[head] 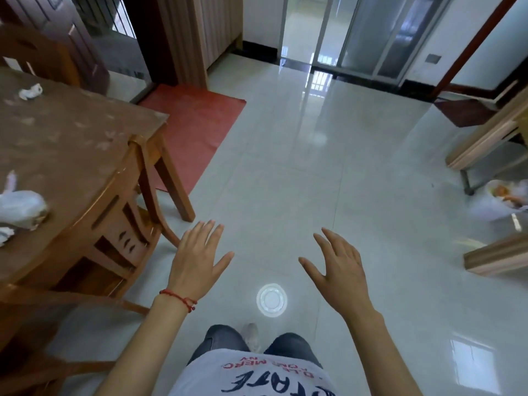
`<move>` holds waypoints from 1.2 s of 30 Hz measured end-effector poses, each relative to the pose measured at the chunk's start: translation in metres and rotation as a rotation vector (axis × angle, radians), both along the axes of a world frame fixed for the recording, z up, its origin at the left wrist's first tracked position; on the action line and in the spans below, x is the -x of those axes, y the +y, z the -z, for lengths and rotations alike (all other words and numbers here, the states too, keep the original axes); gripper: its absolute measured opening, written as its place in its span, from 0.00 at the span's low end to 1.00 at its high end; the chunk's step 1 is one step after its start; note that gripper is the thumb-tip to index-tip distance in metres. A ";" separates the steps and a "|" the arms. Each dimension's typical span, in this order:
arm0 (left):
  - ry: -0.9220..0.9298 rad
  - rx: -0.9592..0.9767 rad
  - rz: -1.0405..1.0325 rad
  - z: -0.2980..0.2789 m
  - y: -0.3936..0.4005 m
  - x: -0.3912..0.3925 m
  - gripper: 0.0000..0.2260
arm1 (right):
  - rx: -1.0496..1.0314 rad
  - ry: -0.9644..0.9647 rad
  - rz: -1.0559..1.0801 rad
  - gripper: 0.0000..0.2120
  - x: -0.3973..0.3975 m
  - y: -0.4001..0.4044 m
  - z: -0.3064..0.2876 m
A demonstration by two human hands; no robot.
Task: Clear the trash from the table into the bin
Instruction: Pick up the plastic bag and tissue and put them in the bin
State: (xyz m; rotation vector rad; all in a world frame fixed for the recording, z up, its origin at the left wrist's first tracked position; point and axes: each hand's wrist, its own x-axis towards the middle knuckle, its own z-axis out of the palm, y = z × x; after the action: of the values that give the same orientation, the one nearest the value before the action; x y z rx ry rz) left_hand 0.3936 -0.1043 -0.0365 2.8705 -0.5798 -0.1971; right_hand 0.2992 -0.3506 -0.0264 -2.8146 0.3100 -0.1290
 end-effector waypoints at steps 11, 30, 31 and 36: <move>-0.009 0.032 -0.403 0.000 0.035 -0.031 0.35 | 0.010 0.017 -0.387 0.31 -0.139 0.025 -0.007; -0.057 0.068 -1.211 -0.010 0.077 0.005 0.33 | -0.045 0.046 -1.192 0.28 -0.281 0.154 -0.014; -0.064 0.065 -1.235 -0.011 0.082 0.005 0.33 | -0.061 0.042 -1.213 0.28 -0.284 0.163 -0.014; -0.084 0.061 -1.283 -0.015 0.117 -0.010 0.34 | -0.105 -0.016 -1.277 0.27 -0.305 0.210 -0.017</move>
State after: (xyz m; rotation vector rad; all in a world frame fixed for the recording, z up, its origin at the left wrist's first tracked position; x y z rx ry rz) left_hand 0.4035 0.0124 -0.0218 2.5839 1.2079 0.1500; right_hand 0.6043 -0.1408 -0.0097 -2.3595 -1.3900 0.1486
